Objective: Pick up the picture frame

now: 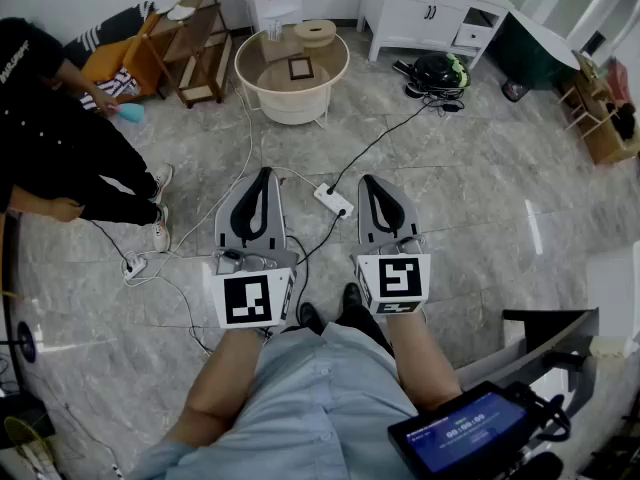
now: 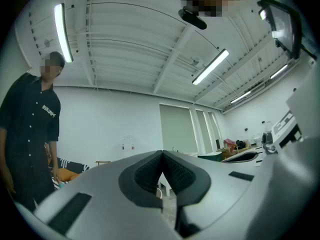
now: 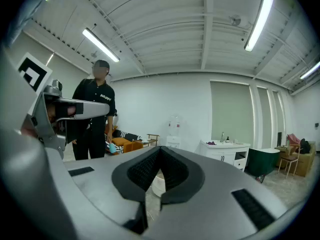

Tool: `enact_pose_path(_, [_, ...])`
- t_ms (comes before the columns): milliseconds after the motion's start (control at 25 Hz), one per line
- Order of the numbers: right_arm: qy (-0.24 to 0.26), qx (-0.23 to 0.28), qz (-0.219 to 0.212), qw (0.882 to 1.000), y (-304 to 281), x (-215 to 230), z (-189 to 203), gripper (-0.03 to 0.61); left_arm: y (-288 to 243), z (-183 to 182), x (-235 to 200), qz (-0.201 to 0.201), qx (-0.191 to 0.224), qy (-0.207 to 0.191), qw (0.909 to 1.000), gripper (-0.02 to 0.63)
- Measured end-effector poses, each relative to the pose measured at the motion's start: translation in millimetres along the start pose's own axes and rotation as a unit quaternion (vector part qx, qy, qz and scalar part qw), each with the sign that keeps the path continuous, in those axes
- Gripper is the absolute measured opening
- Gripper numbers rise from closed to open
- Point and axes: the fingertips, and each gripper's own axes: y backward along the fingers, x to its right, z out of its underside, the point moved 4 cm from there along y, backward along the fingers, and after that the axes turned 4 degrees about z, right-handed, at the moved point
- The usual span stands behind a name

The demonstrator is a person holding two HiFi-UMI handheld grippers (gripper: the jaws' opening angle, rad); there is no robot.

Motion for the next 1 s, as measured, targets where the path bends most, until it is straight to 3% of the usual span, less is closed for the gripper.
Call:
enact_pose_path(480, [-0.013, -0.004, 0.021, 1.000, -13, 7, 4, 0.014, -11, 11, -15, 0.001, -0.017, 0.005, 0.9998, 0.011])
enact_pose_path(840, [-0.027, -0.024, 0.015, 0.999, -104, 31, 35, 0.014, -88, 53, -40, -0.012, -0.036, 0.026, 0.9990, 0.011])
enact_pose_path(1000, [-0.035, -0.032, 0.006, 0.999, -161, 50, 43, 0.014, -141, 68, -56, -0.010, -0.048, 0.002, 0.9988, 0.011])
